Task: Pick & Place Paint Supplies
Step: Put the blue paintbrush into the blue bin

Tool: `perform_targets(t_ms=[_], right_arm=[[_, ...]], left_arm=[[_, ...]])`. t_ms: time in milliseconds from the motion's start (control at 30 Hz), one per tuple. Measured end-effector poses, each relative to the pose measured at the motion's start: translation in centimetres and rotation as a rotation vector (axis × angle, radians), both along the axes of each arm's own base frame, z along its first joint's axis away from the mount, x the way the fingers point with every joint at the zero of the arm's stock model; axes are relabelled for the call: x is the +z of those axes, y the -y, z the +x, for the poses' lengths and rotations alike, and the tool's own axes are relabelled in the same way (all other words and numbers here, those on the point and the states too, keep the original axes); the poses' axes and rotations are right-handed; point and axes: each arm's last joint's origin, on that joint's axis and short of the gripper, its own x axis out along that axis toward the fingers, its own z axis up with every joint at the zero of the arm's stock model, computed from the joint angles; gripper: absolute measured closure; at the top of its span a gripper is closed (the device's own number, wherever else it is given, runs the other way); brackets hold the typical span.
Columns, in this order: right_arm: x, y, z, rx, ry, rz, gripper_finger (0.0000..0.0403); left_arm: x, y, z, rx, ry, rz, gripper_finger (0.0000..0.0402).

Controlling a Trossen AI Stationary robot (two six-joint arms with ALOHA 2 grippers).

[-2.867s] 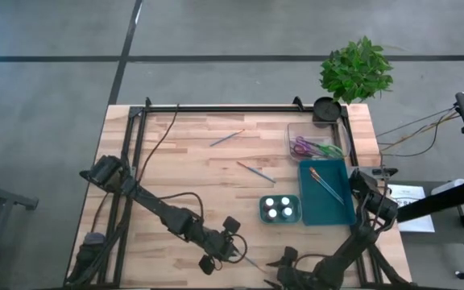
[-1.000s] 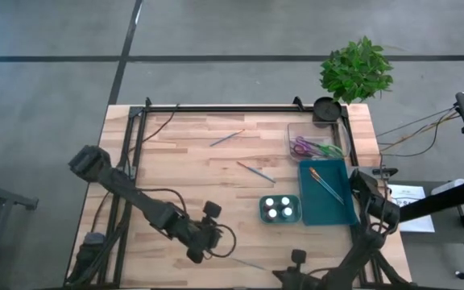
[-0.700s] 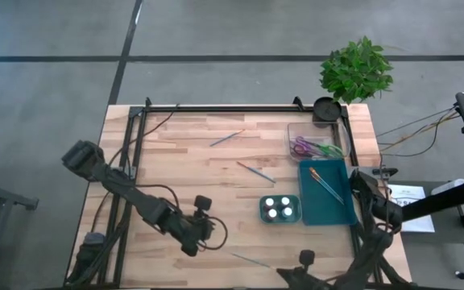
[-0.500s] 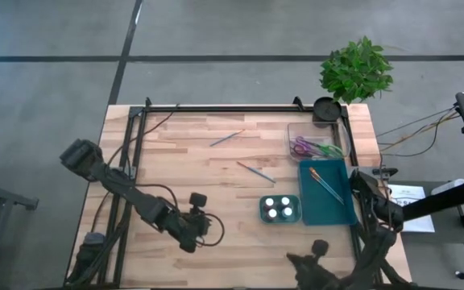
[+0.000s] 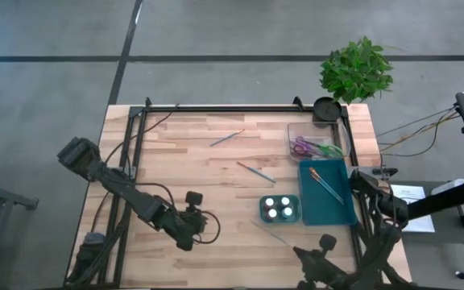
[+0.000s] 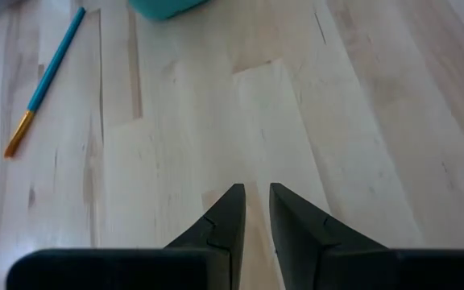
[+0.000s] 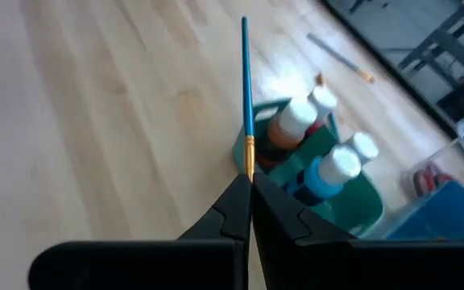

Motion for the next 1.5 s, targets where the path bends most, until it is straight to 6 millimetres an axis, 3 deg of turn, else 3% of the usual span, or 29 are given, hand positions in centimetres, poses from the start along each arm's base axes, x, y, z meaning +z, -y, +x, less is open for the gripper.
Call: perform_targets(t_ms=[400, 567, 700, 900, 1067, 1200, 1333, 1500], right_arm=[[-1.4, 3.0, 2.7, -0.073, -0.015, -0.096, 0.0395], [-1.0, 4.2, 4.0, -0.08, -0.007, -0.135, 0.0395], [0.2, 5.1, 4.6, -0.084, -0.015, -0.138, 0.0395], [4.4, 7.4, 4.6, -0.072, -0.008, -0.108, 0.0395], [7.8, 10.3, 3.9, -0.086, -0.052, -0.03, 0.0395], [9.2, 12.4, 2.7, -0.124, -0.141, 0.095, 0.0395], [9.1, 14.3, 1.1, -0.172, -0.22, 0.186, 0.0395], [7.2, 16.0, -1.0, -0.269, -0.288, 0.246, 0.0395]], left_arm=[[0.0, 0.2, -0.1, -0.002, 0.003, -0.007, 0.0333], [0.0, 0.5, -0.3, -0.009, 0.003, -0.01, 0.0333], [0.0, 0.9, -0.5, -0.018, 0.003, -0.014, 0.0333], [0.0, 1.3, -0.8, -0.03, 0.003, -0.018, 0.0333], [0.0, 1.6, -1.0, -0.036, 0.004, -0.022, 0.0333], [0.0, 1.7, -1.1, -0.041, 0.003, -0.024, 0.0333], [0.0, 1.8, -1.2, -0.044, 0.003, -0.025, 0.0333], [0.0, 1.8, -1.2, -0.044, 0.007, -0.028, 0.0333]])
